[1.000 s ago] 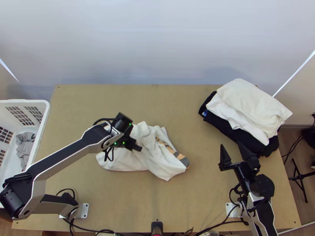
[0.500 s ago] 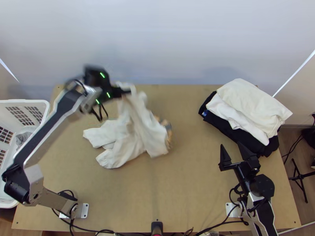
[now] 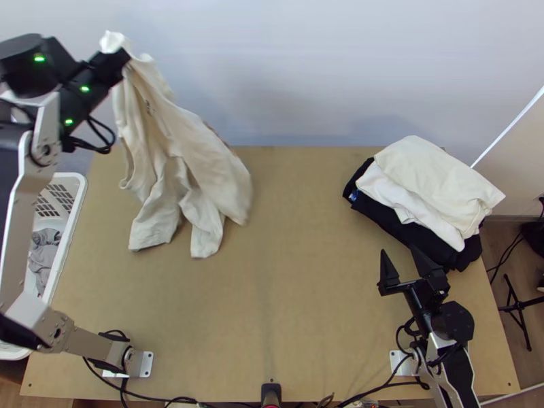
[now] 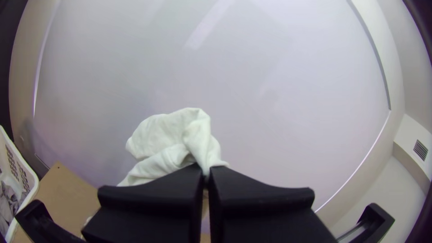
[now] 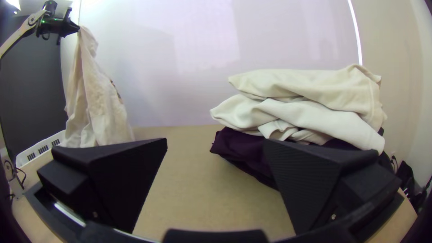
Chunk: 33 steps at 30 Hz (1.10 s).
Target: Fold the t-shirt
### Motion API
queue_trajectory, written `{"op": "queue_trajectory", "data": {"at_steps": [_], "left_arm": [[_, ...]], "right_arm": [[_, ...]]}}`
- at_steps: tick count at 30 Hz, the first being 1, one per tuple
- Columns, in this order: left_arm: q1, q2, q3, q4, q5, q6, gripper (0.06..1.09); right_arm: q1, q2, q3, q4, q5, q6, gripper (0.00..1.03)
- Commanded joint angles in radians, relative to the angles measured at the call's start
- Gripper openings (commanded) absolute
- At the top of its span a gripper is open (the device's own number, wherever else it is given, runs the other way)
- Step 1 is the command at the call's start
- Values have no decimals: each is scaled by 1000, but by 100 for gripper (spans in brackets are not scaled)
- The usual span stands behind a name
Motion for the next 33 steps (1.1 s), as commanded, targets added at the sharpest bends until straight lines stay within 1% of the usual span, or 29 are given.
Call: {"op": "queue_trajectory", "data": {"at_steps": [1, 6, 10, 13, 14, 16, 20, 22, 26, 33], "left_arm": [[-36, -80, -11, -5, 0, 14, 9], [-119, -136, -131, -8, 0, 52, 9], [-226, -171, -310, -4, 4, 89, 9], [-321, -185, -457, 0, 7, 140, 9], [-358, -191, -500, 7, 5, 161, 9], [-410, -197, -560, 42, 0, 170, 9], [-528, -176, -597, 55, -4, 167, 9], [-608, -163, -614, 70, -32, 169, 9], [-732, -117, -642, 95, -47, 166, 9], [-942, -24, -677, 115, -49, 155, 9]], "right_arm": [[-1, 0, 0, 0, 0, 2, 99], [1, 2, 0, 0, 0, 2, 99], [1, 0, 0, 0, 0, 2, 99], [-1, 0, 0, 0, 0, 2, 99], [-1, 0, 0, 0, 0, 2, 99], [-1, 0, 0, 0, 0, 2, 99], [1, 0, 0, 0, 0, 2, 99], [-1, 0, 0, 0, 0, 2, 99], [1, 0, 0, 0, 0, 2, 99], [1, 2, 0, 0, 0, 2, 99]]}}
